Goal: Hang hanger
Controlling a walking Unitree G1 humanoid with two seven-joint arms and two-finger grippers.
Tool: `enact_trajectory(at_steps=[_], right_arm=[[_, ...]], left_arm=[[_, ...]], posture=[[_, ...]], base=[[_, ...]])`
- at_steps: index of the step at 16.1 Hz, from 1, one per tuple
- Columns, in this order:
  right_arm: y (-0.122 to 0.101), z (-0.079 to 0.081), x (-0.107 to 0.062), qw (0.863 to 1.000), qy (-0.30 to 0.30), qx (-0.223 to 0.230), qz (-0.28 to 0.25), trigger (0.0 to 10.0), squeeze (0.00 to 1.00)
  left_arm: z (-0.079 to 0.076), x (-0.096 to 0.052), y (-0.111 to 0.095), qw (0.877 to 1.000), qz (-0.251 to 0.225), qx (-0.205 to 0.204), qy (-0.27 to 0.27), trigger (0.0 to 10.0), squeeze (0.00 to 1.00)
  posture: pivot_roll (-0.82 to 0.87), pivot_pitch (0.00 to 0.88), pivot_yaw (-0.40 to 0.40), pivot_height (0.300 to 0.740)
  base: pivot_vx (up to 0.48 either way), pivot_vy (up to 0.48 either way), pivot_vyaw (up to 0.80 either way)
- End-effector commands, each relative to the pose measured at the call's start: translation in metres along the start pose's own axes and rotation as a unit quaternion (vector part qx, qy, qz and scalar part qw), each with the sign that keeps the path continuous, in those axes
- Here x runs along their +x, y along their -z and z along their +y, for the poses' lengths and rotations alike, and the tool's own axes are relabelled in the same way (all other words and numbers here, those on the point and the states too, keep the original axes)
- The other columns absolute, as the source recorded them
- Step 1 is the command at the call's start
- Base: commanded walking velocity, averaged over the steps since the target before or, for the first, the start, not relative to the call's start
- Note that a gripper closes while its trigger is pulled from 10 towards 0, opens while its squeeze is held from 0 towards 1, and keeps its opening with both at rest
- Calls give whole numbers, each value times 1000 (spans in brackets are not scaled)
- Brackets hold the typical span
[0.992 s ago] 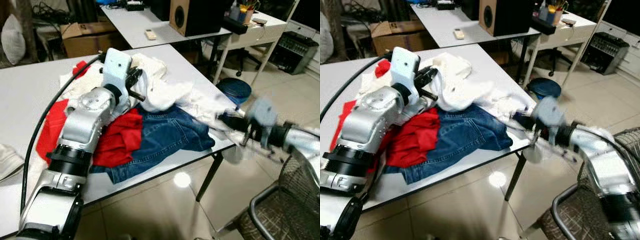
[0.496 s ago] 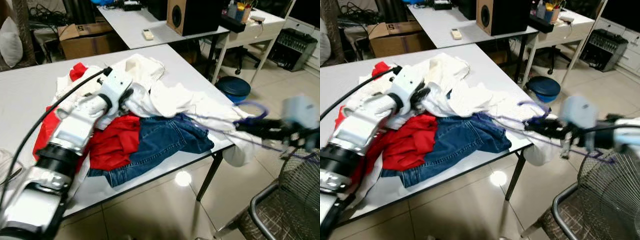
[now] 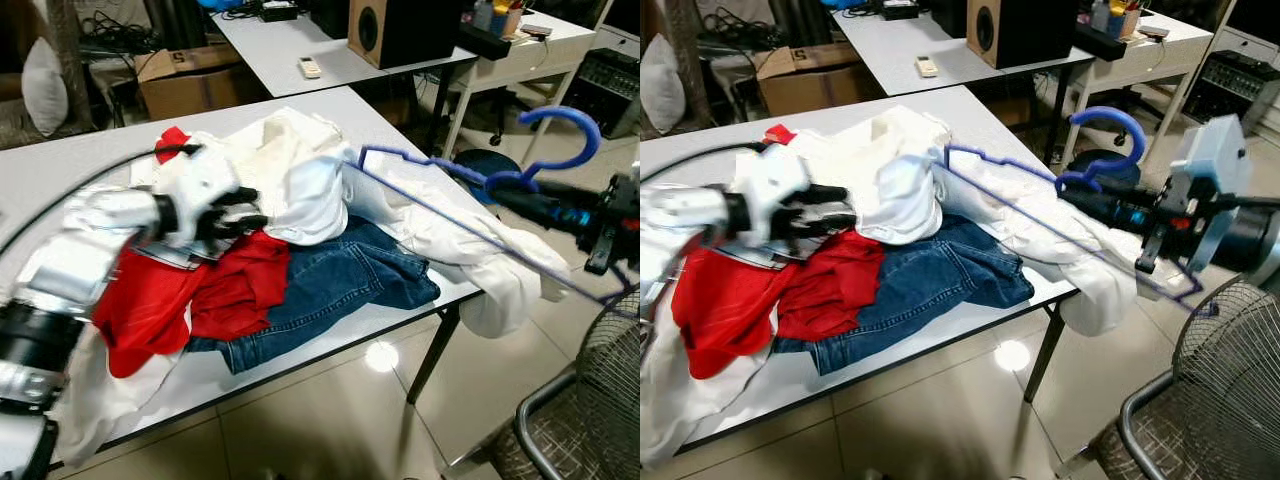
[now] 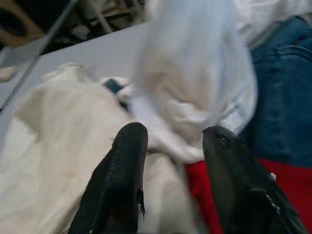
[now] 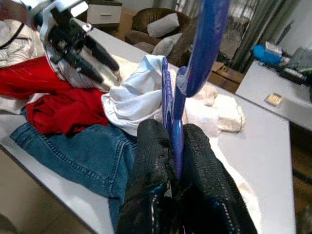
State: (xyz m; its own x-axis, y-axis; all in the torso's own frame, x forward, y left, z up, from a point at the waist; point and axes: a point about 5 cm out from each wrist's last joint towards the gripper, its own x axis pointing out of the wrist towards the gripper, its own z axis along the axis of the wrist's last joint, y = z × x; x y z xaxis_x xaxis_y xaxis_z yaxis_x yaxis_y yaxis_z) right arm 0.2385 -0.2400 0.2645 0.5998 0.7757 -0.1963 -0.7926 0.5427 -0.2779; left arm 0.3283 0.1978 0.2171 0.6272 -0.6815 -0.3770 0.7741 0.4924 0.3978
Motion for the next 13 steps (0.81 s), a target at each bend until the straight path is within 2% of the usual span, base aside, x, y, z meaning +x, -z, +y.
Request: enact_trajectory(at_steps=[1, 3, 5, 7, 9, 11, 13], right_arm=[[16, 11, 2, 997, -28, -13, 66, 10000, 0], [34, 13, 9, 994, -17, -3, 110, 10000, 0], [39, 19, 4, 987, -39, -5, 153, 10000, 0], [32, 22, -11, 982, -71, -6, 175, 10000, 0], [26, 18, -24, 977, -76, -18, 200, 10000, 0], [13, 10, -43, 969, -77, -29, 233, 10000, 0], [-1, -1, -51, 977, -48, -40, 204, 10000, 0]], left_arm=[[12, -8, 0, 999, 1, 3, -50, 10000, 1000], [16, -7, -2, 996, -24, -20, -89, 10000, 1000], [10, -2, -8, 993, -66, -50, -90, 10000, 1000], [-6, 7, -10, 994, -77, -58, -49, 10000, 1000], [-17, 15, -10, 995, -84, -55, -29, 10000, 1000], [-34, 33, -21, 991, -117, -69, -5, 10000, 1000], [-45, 48, -33, 984, -157, -80, 4, 10000, 1000]], posture=[[-74, 0, 66, 740], [-64, 15, 71, 740], [-64, 19, 76, 740], [-63, 20, 74, 740], [-77, 23, 75, 740], [-93, 29, 69, 740], [-87, 29, 58, 740]], base=[[0, 0, 0], [0, 0, 0], [0, 0, 0], [0, 0, 0], [0, 0, 0], [0, 0, 0], [0, 0, 0]])
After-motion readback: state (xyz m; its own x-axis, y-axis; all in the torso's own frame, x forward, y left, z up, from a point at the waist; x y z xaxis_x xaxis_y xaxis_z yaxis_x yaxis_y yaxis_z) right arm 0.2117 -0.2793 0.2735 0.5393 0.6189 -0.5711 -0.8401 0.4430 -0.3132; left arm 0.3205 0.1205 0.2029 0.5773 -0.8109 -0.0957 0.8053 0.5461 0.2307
